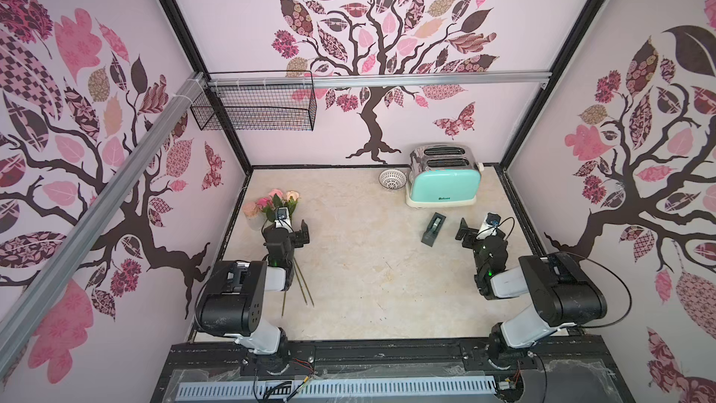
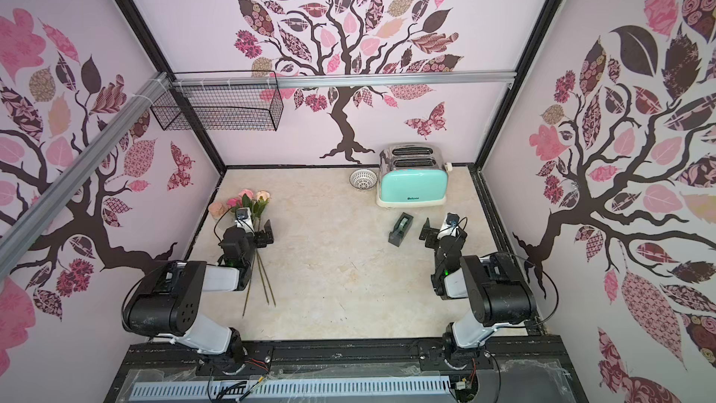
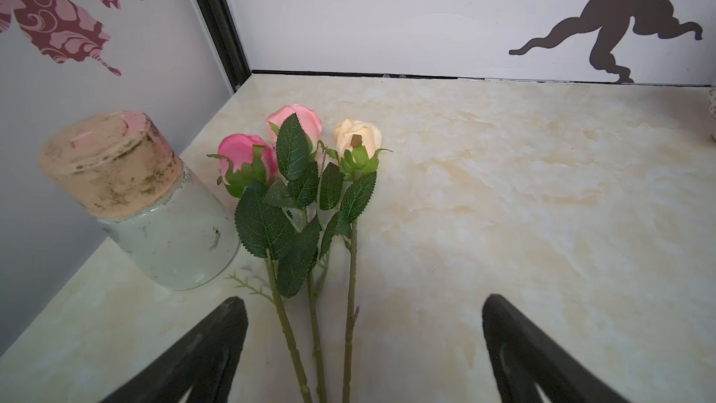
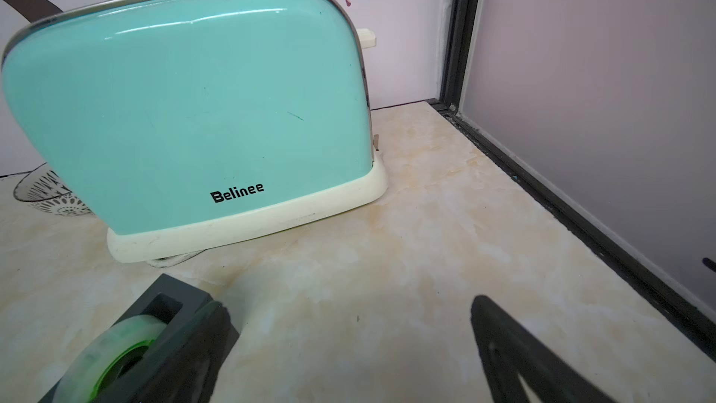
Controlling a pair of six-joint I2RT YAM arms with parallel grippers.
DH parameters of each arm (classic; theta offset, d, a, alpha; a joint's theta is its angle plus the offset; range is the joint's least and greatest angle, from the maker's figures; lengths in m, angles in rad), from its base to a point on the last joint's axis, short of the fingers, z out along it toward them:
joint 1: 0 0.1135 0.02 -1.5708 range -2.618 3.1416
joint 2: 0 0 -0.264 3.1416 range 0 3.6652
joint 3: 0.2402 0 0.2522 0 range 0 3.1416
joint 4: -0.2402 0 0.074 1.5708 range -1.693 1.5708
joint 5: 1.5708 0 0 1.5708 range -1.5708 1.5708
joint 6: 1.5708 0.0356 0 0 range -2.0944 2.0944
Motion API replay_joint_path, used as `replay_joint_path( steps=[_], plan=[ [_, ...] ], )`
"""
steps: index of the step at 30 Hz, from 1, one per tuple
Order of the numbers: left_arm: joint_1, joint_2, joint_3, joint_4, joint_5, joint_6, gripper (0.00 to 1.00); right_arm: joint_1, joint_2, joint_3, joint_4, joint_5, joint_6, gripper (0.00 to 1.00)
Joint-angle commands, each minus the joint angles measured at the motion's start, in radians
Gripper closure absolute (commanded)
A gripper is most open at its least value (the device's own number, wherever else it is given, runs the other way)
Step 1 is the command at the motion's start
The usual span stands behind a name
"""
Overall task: Wrap bouquets with tape
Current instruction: Pick up the unwrapped bouquet from the center of the board.
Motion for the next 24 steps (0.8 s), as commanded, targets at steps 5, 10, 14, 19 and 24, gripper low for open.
replay_joint_path(
  steps=[5, 10, 14, 19, 24],
  plan=[
    [0.0, -0.01, -0.014, 0.022, 0.012, 0.013, 0.02, -0.005, 0.005, 0.007, 0.004, -0.007, 0.002, 0.0],
    [0.001, -0.01, -0.015, 0.022, 0.013, 0.013, 0.02, -0.005, 0.005, 0.006, 0.004, -0.009, 0.002, 0.0],
    [0.001, -0.01, -0.015, 0.022, 0.012, 0.013, 0.02, -0.005, 0.005, 0.007, 0.004, -0.009, 0.002, 0.0],
    [0.006, -0.009, -0.011, 0.018, 0.021, 0.011, 0.02, -0.005, 0.005, 0.008, 0.004, -0.009, 0.002, 0.0],
    [0.028, -0.005, 0.008, -0.013, 0.063, -0.003, 0.02, -0.005, 0.005, 0.006, 0.005, -0.009, 0.003, 0.0]
  ],
)
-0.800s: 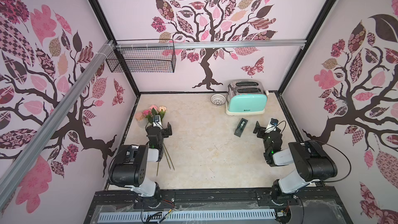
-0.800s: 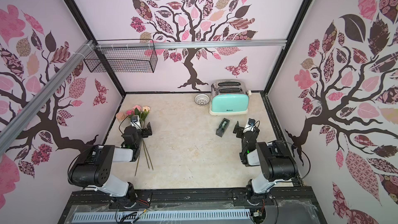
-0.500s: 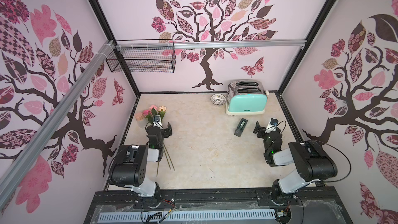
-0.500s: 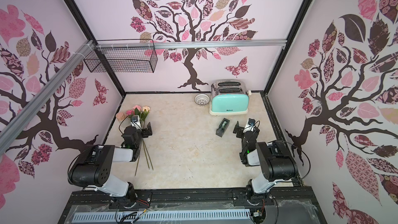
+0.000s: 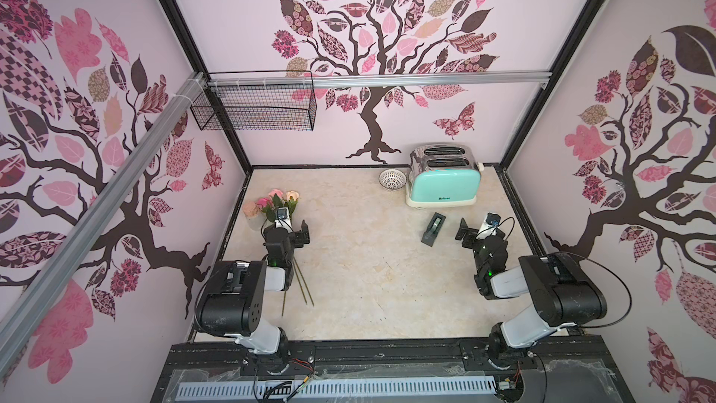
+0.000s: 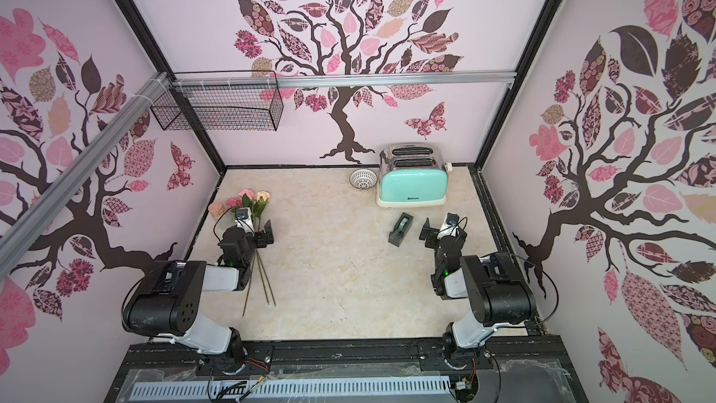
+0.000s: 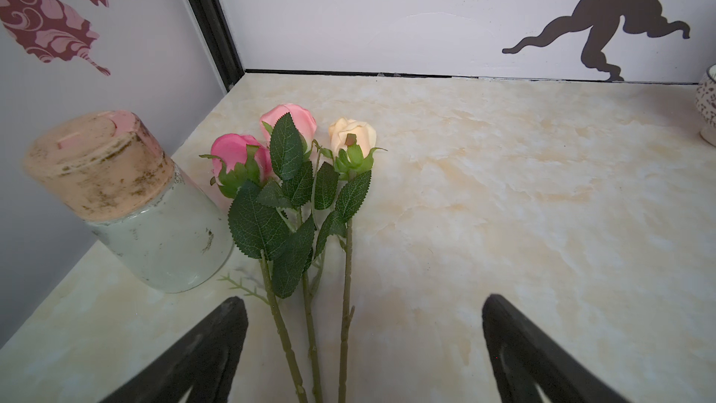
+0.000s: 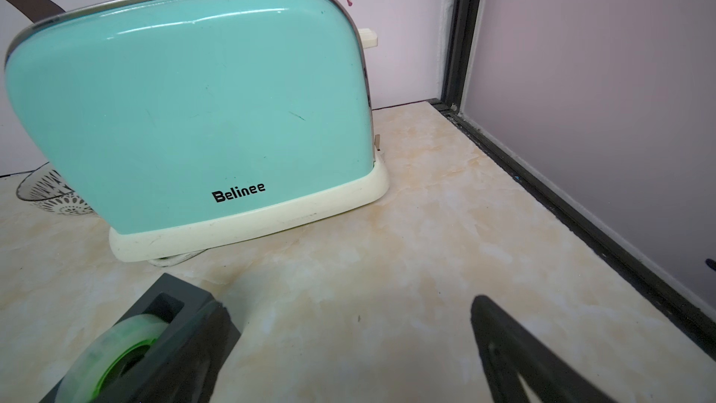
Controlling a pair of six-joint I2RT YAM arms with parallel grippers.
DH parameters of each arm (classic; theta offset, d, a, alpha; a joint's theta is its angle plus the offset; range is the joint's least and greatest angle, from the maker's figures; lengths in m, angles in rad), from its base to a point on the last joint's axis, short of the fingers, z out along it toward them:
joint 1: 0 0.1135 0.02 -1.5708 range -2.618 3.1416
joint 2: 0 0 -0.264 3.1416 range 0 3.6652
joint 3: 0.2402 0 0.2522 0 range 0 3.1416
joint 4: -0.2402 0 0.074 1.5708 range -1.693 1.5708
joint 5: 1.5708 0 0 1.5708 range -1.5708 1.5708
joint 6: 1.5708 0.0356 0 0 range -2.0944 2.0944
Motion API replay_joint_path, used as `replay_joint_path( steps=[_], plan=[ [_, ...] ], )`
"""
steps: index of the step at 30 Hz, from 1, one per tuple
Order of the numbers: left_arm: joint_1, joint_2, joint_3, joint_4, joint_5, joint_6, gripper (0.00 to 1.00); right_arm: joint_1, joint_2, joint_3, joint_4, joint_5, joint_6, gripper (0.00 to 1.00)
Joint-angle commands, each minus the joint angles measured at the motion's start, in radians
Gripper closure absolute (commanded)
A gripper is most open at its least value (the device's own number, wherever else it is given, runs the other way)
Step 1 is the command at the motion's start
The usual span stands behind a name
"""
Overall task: Wrap bouquets with tape
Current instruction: Pick up the unwrapped bouquet from the center of the board.
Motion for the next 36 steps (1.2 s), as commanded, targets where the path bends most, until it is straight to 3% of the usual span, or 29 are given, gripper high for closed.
replay_joint_path(
  steps=[1, 11, 14, 17, 20, 23, 27, 32, 36],
  plan=[
    [0.015, -0.007, 0.009, -0.012, 0.033, -0.002, 0.02, -0.005, 0.004, 0.006, 0.005, -0.004, 0.003, 0.0],
    [0.044, -0.05, 0.057, -0.102, 0.096, -0.01, 0.02, -0.005, 0.002, 0.004, 0.009, -0.003, 0.001, 0.0],
    [0.035, -0.15, 0.241, -0.5, 0.009, -0.038, 0.02, -0.001, -0.036, -0.044, 0.069, 0.024, 0.0, 0.0],
    [0.037, -0.171, 0.462, -0.87, -0.125, -0.185, 0.02, 0.012, -0.152, -0.074, 0.023, 0.08, 0.004, 0.0],
    [0.043, -0.165, 0.631, -1.094, -0.114, -0.327, 0.02, 0.018, -0.292, -0.066, -0.096, 0.137, 0.02, 0.0],
    [0.083, -0.165, 0.737, -1.283, -0.054, -0.555, 0.02, 0.015, -0.437, -0.009, -0.317, 0.239, 0.212, 0.0],
    [0.163, -0.215, 0.677, -1.214, 0.173, -0.711, 0.02, 0.004, -0.536, 0.068, -0.544, 0.168, 0.334, 0.0],
    [0.175, -0.254, 0.615, -1.119, 0.359, -0.775, 0.02, 0.0, -0.502, 0.261, -0.917, 0.146, 0.562, 0.0],
    [0.167, -0.28, 0.579, -1.078, 0.455, -0.797, 0.02, 0.0, -0.509, 0.251, -0.847, 0.0, 0.632, 0.0]
  ],
)
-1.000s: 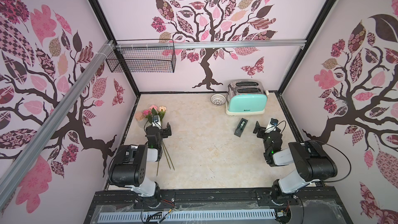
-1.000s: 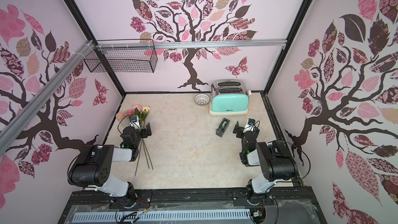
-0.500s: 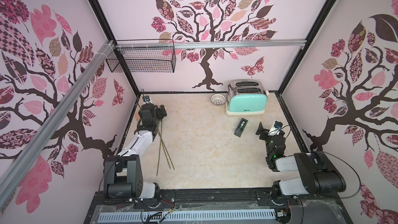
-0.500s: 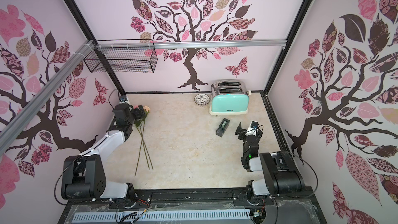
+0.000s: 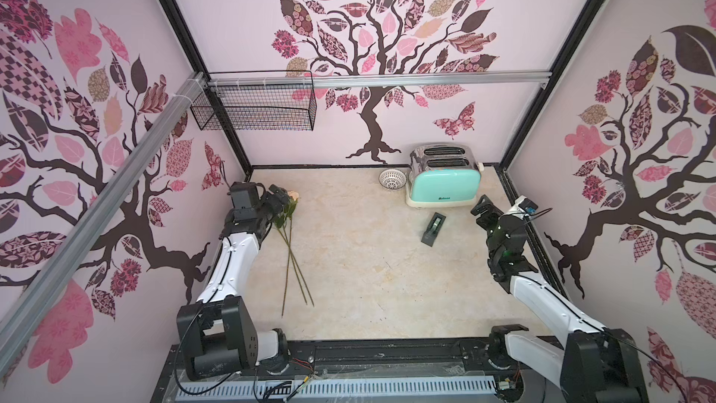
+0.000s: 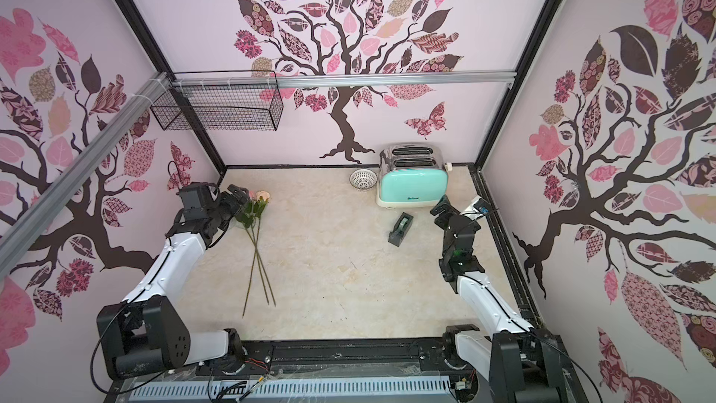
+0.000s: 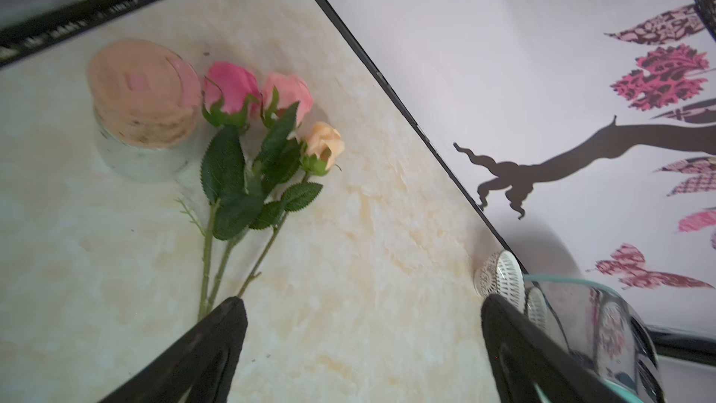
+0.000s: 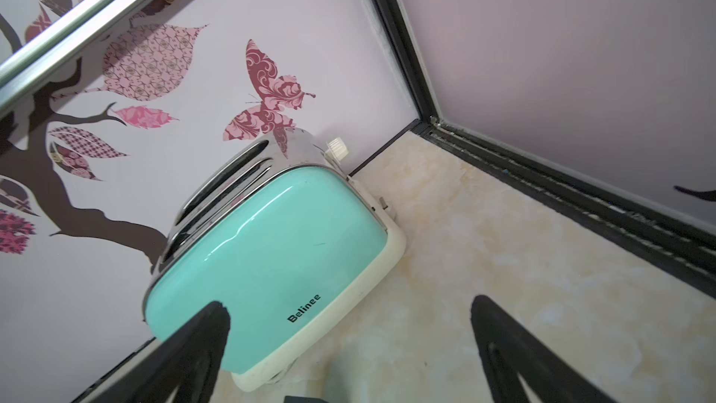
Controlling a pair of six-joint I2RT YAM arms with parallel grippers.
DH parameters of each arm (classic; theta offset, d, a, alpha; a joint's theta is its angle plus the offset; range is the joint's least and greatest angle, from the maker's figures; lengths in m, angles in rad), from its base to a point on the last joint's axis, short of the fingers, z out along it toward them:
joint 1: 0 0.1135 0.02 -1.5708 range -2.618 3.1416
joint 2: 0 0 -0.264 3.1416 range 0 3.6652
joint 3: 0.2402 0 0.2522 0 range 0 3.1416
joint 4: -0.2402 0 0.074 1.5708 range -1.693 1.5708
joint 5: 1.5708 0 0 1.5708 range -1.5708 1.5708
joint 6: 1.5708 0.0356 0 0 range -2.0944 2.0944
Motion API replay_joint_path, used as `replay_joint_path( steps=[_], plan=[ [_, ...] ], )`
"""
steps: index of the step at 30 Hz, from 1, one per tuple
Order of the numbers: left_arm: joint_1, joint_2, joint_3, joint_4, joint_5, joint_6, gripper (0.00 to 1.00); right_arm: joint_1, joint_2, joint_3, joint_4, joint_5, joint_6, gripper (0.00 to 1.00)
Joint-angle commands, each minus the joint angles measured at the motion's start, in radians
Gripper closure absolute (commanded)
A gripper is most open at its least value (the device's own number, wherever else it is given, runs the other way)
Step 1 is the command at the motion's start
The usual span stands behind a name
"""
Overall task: Wrap bouquets with tape
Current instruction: Pick up the unwrapped bouquet from the center of the board.
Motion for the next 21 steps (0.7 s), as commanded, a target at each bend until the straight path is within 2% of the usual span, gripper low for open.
replay_joint_path(
  steps=[1, 5, 8, 14, 16, 21],
  plan=[
    [-0.014, -0.043, -0.02, 0.018, 0.121, -0.046, 0.02, -0.004, 0.006, -0.01, -0.049, -0.13, 0.149, 0.0],
    [-0.045, -0.069, -0.013, -0.141, 0.0, 0.041, 0.02, 0.005, 0.07, 0.066, -0.113, -0.278, 0.105, 0.0],
    [-0.051, -0.068, -0.005, -0.287, -0.151, 0.121, 0.03, 0.036, 0.093, 0.126, -0.173, -0.286, 0.069, 0.0],
    [-0.052, 0.004, 0.014, -0.494, -0.333, 0.245, 0.18, 0.137, 0.122, 0.205, -0.249, -0.259, 0.021, 0.0],
    [-0.053, 0.048, 0.027, -0.538, -0.354, 0.264, 0.2, 0.146, 0.137, 0.227, -0.261, -0.285, 0.014, 0.0],
    [-0.054, 0.157, 0.072, -0.56, -0.283, 0.313, 0.19, 0.146, 0.154, 0.23, -0.256, -0.315, 0.001, 0.0]
  ],
)
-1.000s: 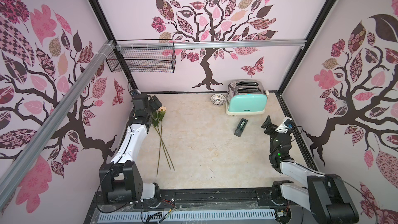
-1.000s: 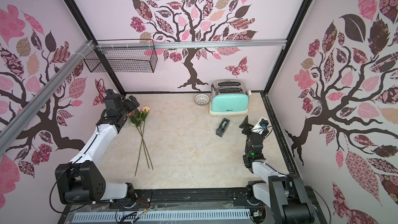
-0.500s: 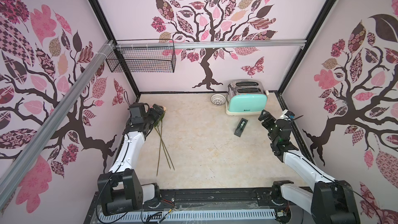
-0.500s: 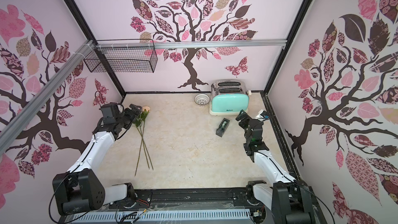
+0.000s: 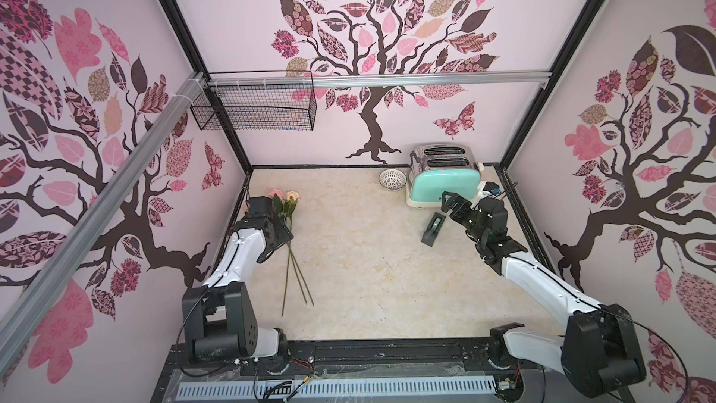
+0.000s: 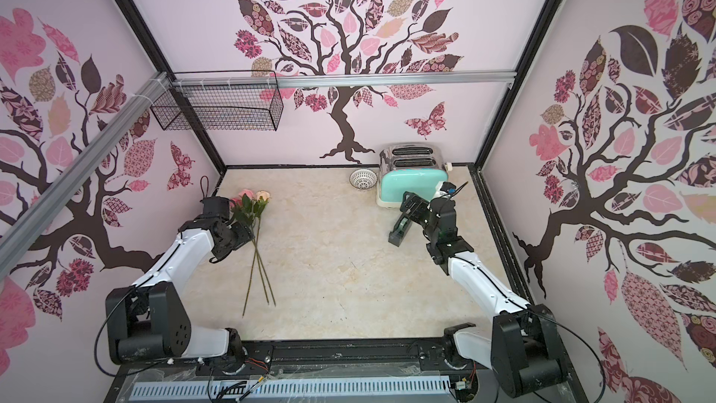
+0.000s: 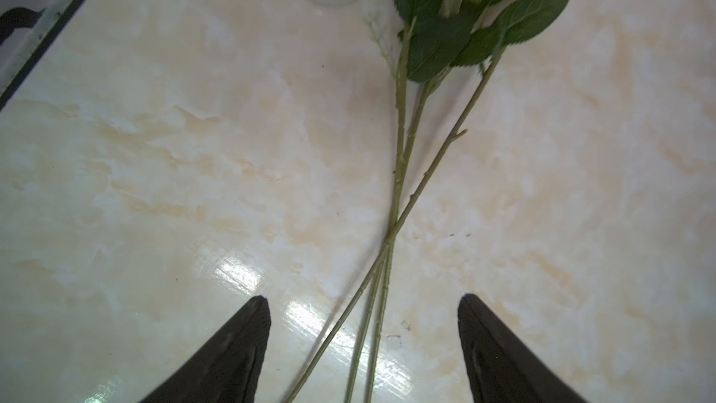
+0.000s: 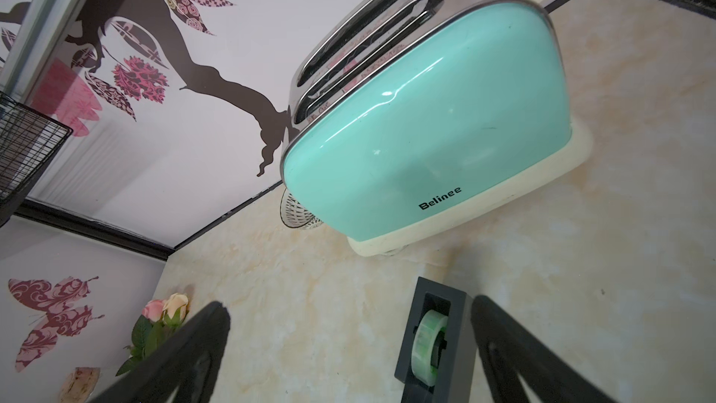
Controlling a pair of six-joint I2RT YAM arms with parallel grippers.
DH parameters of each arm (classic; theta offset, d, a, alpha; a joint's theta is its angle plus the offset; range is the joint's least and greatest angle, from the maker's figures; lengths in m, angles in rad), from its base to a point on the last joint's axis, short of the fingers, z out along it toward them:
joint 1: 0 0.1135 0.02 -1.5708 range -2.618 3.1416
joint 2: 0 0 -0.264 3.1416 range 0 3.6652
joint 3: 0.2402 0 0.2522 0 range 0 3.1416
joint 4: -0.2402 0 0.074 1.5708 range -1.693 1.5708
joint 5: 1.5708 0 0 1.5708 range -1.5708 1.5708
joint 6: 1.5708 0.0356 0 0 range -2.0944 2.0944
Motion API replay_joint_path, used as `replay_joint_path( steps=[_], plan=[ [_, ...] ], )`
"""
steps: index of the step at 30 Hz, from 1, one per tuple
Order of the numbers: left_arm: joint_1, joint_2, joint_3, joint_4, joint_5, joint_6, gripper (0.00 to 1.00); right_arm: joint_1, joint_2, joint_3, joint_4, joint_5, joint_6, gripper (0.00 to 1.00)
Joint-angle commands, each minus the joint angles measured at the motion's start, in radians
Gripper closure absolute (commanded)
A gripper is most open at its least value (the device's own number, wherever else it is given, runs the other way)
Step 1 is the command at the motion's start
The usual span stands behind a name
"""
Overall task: Wrap bouquets with tape
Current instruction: Pick up the unwrapped bouquet from the center of the board.
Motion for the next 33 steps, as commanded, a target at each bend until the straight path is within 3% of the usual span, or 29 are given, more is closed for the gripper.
replay_joint_path(
  steps=[1, 14, 31, 33],
  plan=[
    [-0.005, 0.072, 0.085, -0.072, 0.006, 0.076, 0.19, 0.0, 0.02, 0.016, -0.023, -0.02, -0.032, 0.0],
    [-0.023, 0.447, 0.355, -0.203, -0.002, 0.118, 0.22, 0.001, 0.027, -0.001, -0.014, -0.014, -0.086, 0.0],
    [-0.045, 0.669, 0.519, -0.306, -0.056, 0.098, 0.32, 0.0, 0.0, -0.016, 0.012, 0.001, -0.067, 0.0],
    [-0.05, 0.679, 0.522, -0.304, -0.056, 0.096, 0.39, 0.0, -0.003, -0.019, 0.014, 0.002, -0.066, 0.0]
  ],
)
